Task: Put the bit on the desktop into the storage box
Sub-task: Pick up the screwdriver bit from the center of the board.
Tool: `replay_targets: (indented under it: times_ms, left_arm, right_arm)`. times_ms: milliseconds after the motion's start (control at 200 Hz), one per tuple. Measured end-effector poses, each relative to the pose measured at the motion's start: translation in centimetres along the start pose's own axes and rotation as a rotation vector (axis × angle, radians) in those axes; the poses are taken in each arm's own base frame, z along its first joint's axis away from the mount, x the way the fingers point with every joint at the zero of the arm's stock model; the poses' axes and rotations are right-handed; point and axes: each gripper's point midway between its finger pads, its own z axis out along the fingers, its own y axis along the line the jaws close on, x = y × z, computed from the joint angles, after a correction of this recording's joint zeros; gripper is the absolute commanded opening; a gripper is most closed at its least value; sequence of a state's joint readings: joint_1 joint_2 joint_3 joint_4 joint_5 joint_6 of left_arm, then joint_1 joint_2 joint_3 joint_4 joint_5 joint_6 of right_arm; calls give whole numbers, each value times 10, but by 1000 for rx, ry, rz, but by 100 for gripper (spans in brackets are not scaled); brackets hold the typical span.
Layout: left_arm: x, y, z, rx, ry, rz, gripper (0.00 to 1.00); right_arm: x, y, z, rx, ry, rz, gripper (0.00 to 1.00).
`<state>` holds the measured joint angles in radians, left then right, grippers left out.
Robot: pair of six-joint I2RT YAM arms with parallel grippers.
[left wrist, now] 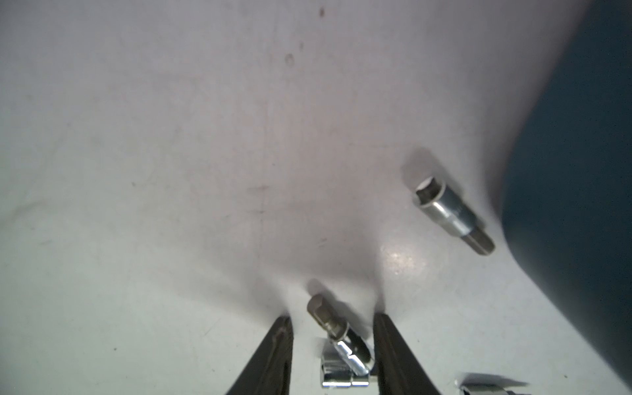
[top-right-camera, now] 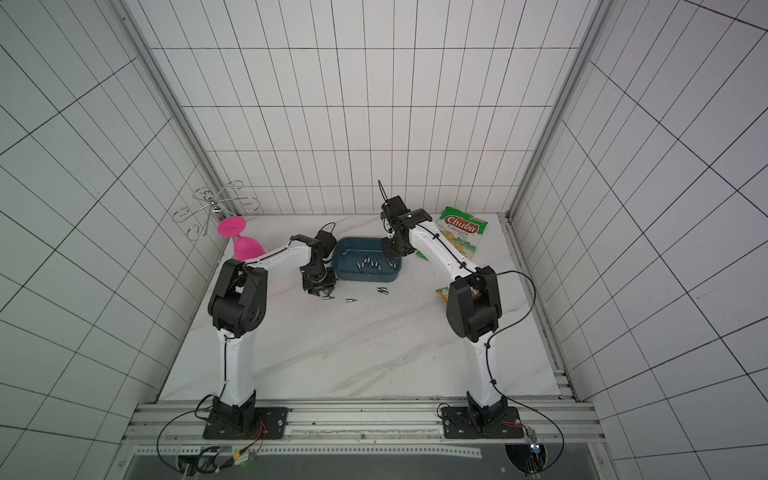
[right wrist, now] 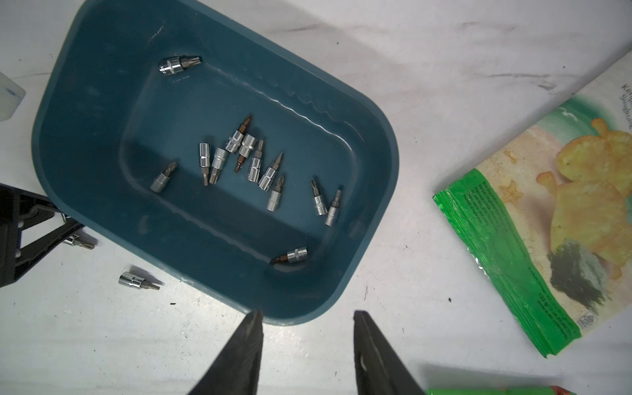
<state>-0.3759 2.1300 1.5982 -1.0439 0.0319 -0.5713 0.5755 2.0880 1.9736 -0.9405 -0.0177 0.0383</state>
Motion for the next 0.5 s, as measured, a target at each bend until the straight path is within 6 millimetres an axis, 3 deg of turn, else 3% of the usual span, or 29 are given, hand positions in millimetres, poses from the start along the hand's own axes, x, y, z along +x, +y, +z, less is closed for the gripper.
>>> replay_targets:
  times_ms: [240, 500]
  left_arm:
    - [2, 1, 0, -7, -1, -5, 29]
    - [4, 3, 0, -8, -2, -10, 8]
  right_arm:
    - [7, 4, 0, -3, 8, -5, 46]
    - [13, 15, -2, -12, 7, -26, 46]
